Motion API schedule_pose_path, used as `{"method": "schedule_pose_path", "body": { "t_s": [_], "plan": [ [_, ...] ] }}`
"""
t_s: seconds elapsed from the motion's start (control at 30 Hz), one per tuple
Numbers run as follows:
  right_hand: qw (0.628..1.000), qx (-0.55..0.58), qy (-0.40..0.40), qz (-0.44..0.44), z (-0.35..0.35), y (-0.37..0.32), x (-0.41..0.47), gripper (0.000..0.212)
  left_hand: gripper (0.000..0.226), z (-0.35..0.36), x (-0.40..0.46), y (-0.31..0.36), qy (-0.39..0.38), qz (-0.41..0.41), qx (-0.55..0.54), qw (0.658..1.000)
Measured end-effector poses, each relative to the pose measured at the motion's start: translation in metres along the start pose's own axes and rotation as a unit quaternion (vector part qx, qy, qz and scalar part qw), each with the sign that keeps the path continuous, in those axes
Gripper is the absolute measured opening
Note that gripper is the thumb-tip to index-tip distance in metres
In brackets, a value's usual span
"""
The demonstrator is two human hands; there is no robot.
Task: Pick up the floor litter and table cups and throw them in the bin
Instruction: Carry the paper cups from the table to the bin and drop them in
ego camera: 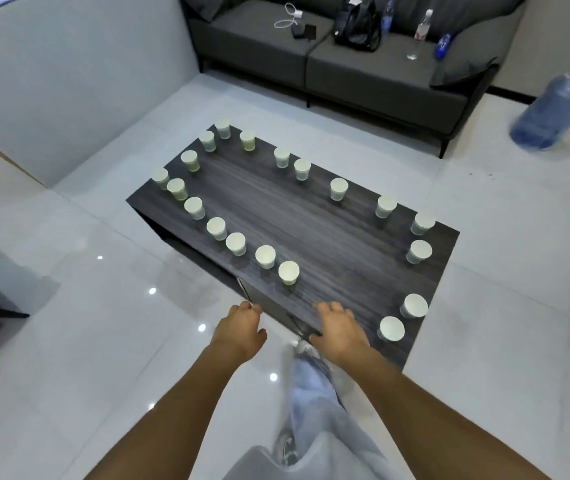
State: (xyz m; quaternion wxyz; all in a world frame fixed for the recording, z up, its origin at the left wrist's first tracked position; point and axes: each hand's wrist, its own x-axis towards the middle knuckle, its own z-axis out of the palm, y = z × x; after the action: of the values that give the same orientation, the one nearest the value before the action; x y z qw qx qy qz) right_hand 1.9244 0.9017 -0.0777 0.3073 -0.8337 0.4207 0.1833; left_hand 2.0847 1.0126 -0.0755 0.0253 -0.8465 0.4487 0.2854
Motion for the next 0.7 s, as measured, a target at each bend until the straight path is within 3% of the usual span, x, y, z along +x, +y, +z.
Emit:
{"method": "schedule_pose_path", "body": {
  "t_s": [0.37, 0.7],
  "plan": [
    [0.999, 0.005, -0.039, 0.023, -0.049, -0.014, 0.171, 0.06, 0.042, -0.053, 0.168, -0.008, -0.035, -0.016, -0.01, 0.999],
    [0.992, 0.013, -0.08, 0.096, -0.003, -0.02, 0.285, 0.065, 0.058, -0.011, 0.299, -0.048, -0.088, 0.025, 0.024, 0.996]
  ]
}}
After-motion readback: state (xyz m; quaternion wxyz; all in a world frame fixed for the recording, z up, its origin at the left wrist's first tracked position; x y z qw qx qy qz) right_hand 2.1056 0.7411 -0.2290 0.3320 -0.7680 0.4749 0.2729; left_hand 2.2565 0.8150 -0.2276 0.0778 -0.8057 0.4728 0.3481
